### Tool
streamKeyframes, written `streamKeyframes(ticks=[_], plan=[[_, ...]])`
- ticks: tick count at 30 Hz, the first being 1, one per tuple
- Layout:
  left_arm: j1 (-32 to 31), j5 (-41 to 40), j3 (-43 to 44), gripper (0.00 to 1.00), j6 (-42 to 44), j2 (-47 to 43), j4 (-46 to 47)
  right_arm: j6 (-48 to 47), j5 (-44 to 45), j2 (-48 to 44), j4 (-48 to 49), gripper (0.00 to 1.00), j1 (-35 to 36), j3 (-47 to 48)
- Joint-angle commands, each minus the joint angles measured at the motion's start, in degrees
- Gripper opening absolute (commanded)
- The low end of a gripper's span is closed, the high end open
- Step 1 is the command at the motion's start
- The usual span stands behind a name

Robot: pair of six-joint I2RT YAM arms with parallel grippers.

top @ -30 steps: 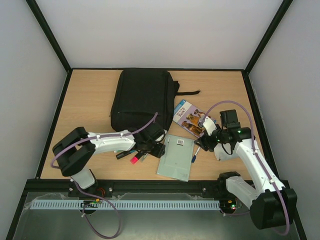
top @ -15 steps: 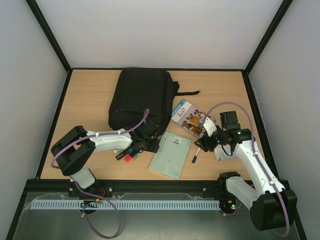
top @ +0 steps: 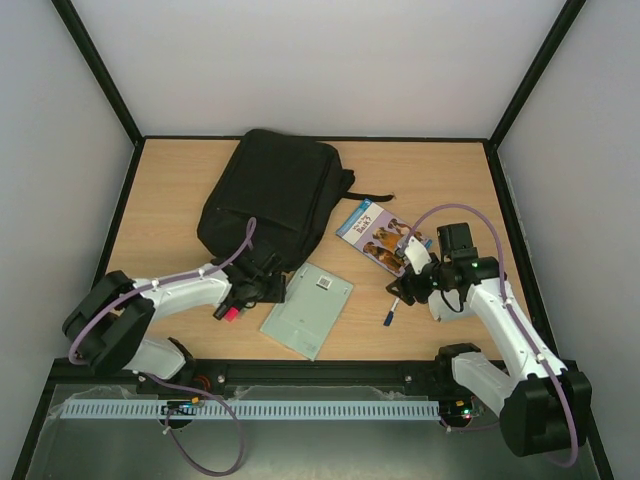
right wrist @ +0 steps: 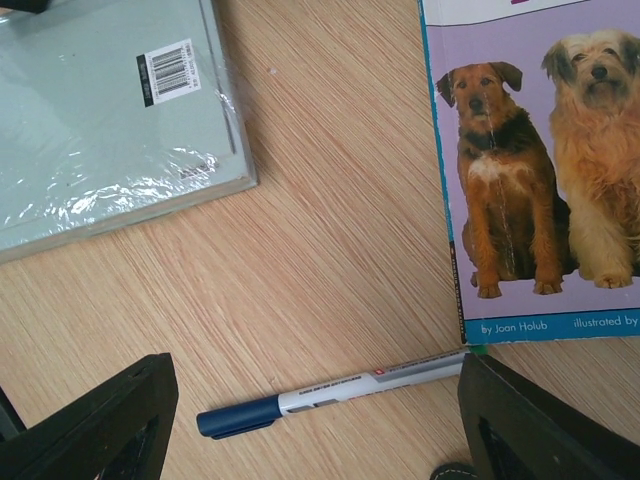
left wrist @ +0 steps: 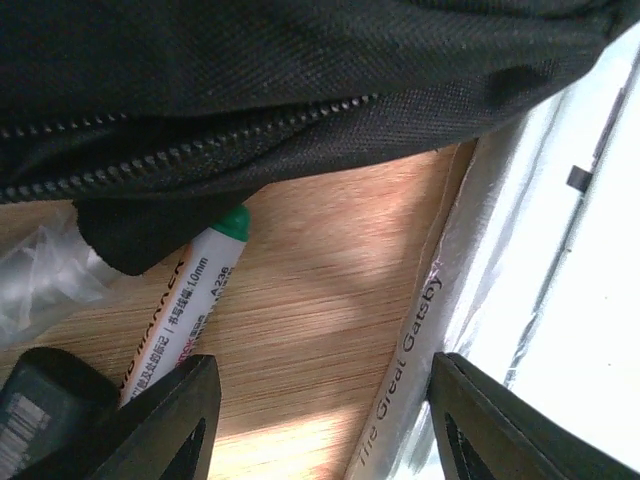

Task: Pack the student bag
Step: Pick up the book from the center of the board.

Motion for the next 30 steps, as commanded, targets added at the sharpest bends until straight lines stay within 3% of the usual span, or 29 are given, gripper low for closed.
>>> streamKeyframes(ticks=[1,8,11,23,30], plan=[[1.4,1.4,-1.9,0.61,4.5,-0.8,-4.7,0.7,-1.8,0.7,-0.7,0.77,0.5,-0.4],[-0.4,10.6,-0.4,0.68,5.1,-4.8,-5.6,0.2,-8.0,3.8,-2.2,0.77,1.4,0.7],[-0.4,13.8,-1.6,0.78,4.2,-5.8,-5.6,1.1,-10.2,7.0,-2.6,0.76,1.5,3.2],[-3.2,14.5,-7.5,0.79,-0.9,-4.7,-0.8,20.0,-16.8,25.1,-8.2,0.76,4.0,18.2],[-8.3,14.8,-7.6,0.78,-4.4,-3.5,2.7,27.0,-11.4,33.4,-9.2,0.77,10.7,19.7]])
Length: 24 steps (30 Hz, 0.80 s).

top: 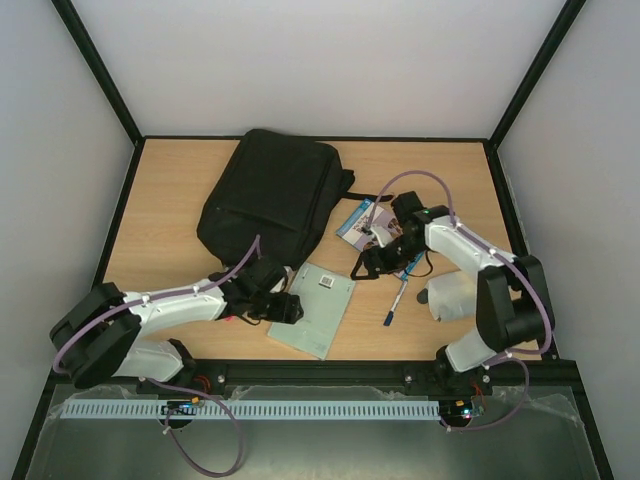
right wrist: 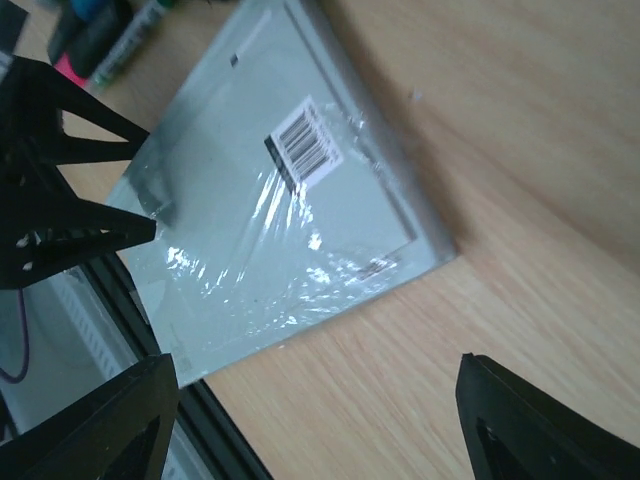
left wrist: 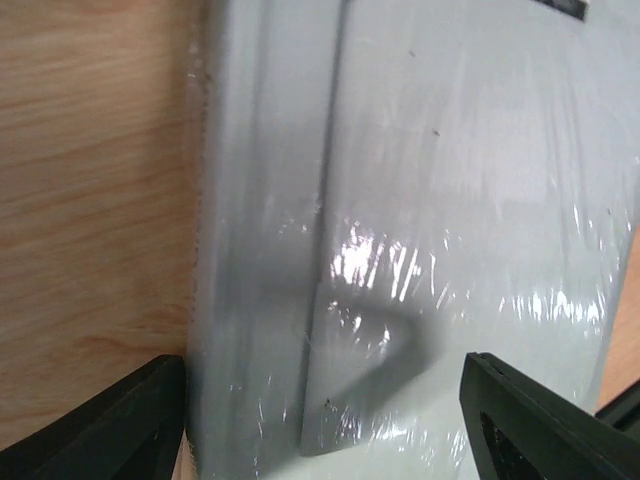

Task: Pack the student bag
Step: Pick up the book from the center of the board.

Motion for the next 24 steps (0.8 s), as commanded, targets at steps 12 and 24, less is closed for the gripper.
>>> streamKeyframes(ticks=[12,24], plan=[[-4.8,5.0,-2.0,0.74,-5.1,2.0,3.0,9.9,4.0,13.2,-5.5,0.79,6.7,2.6],[-4.8,7.4,2.1,0.75,-7.2,11.2,13.0,9.3,1.3,14.0,0.7,0.64,7.0,-1.1]])
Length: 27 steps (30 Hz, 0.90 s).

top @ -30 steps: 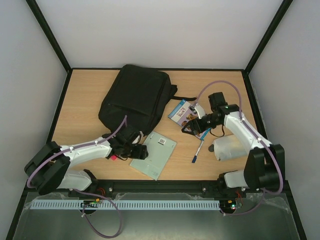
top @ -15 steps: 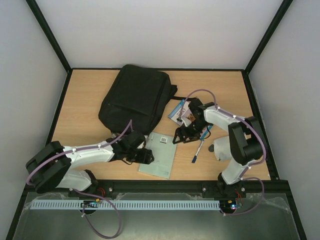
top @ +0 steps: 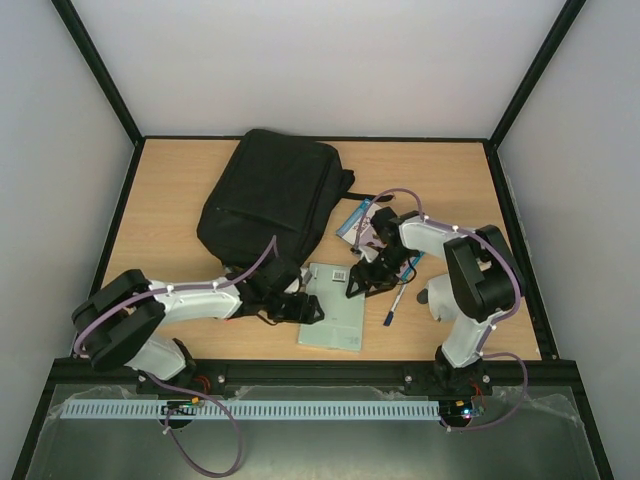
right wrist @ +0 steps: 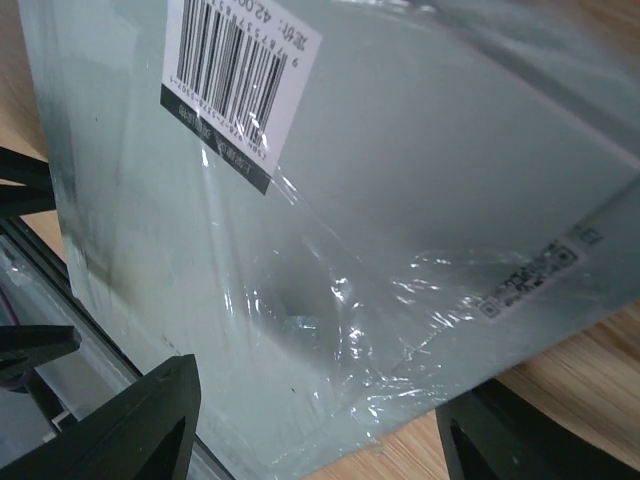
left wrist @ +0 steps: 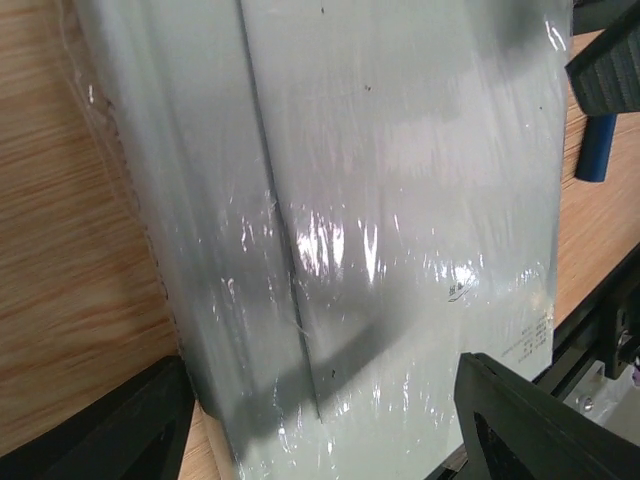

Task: Pack the student bag
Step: Pick up the book from the center of the board.

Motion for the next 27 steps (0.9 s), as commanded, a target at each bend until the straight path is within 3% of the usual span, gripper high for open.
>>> streamKeyframes(ticks=[1,6,11,14,20,27], plan=[[-0.5,0.3,0.7,0.75,-1.9,4.7,2.2,0.5,-2.1,-0.7,1.5,0.63,0.3,-1.4],[-0.5,-1.1,3.0,0.76,-2.3,7.8,6.9,0.5,-2.7,-2.3,3.4,0.60,0.3,-2.2],[-1.2,-1.9,5.6,0.72,-1.6,7.4,9.2,-0.6,-4.8,-4.8,3.2,0.51,0.3,-2.4],[-2.3,-3.4,8.2,0.68,0.9,5.4,7.2,-0.9,-5.4,-7.1,3.5,0.46,0.3,-2.8],[-2.9,-7.3,11.0,0.65,1.8,-0.2,2.8,-1.0,-5.9,-9.5,4.8,0.45,0.3,-3.2],[-3.0,-9.2,13.5,0.64,1.9,-4.7,-0.7,-0.4,-7.3,-6.5,7.8,0.44,0.3,-3.1]])
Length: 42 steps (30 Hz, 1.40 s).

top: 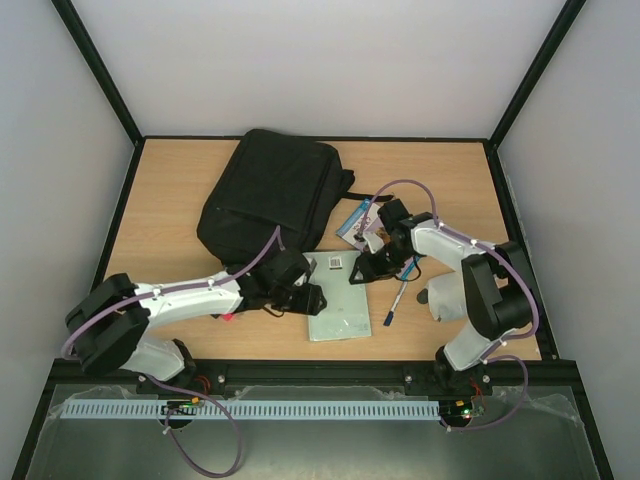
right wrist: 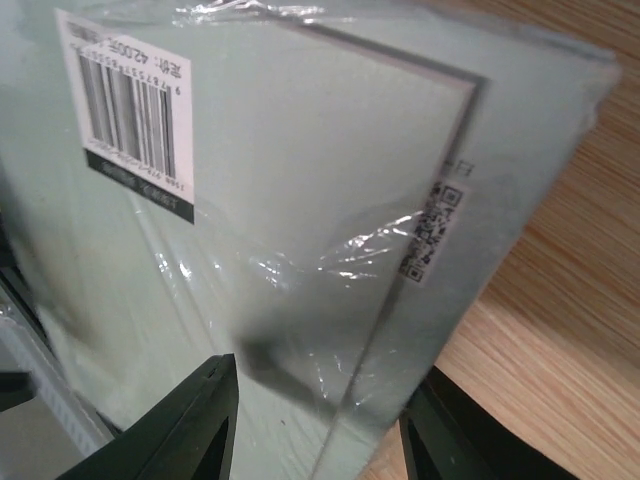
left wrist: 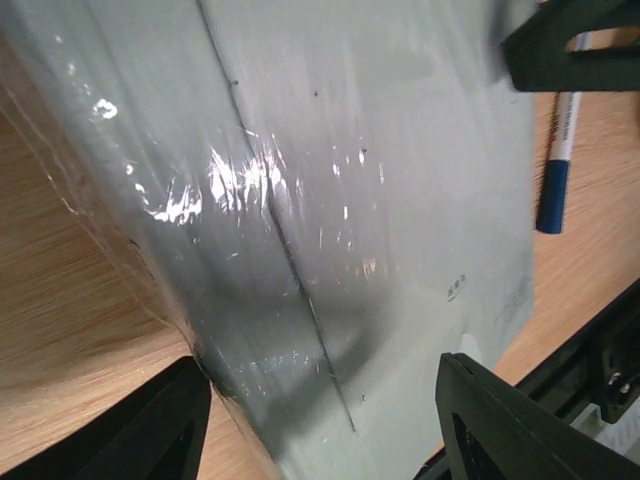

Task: Pack the student bag
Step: Pick up the book from the center of the board.

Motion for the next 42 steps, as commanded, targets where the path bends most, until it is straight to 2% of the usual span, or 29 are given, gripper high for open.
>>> streamKeyframes(ticks=[1,6,12,15,20,27,34,42], plan=[[-0.5,-1.3,5.8,0.64,1.7,-3.6,6.6,0.0,-9.6,2.2,0.0,0.44,1.6,0.0],[-0.2,-7.1,6.3,0.65,2.3,-4.2,3.8,2.2,-11.4,4.0,4.7,0.44,1.6,1.7],[3.3,-11.7,5.3,0.69,-0.9,-3.4,2.7,5.2,-12.2,10.9,8.8,0.44,1.6,7.4],[5.8,-11.1,1.0,0.71,-3.8,-4.1,5.7,5.7,-10.0,12.7,10.0,0.45,1.6,7.8],[7.2,-9.4,-3.7,0.78,-5.7,-6.3,4.7,6.4,-8.3,12.5,13.0,0.46,1.6,5.4],[7.3,-7.1,-11.1,0.80,-8.3,-17.9,2.5,4.7,-4.9,12.7,12.9,0.48,1.6,4.6],[8.1,-3.1,-20.1,0.74,-11.9,-19.7,12.3,3.8,-5.3,14.1,12.6,0.48,1.6,4.5],[9.0,-1.5,-24.0,0.78,-11.4,-18.8,22.3,3.5,-5.5,15.4,12.3,0.48,1.6,4.5]])
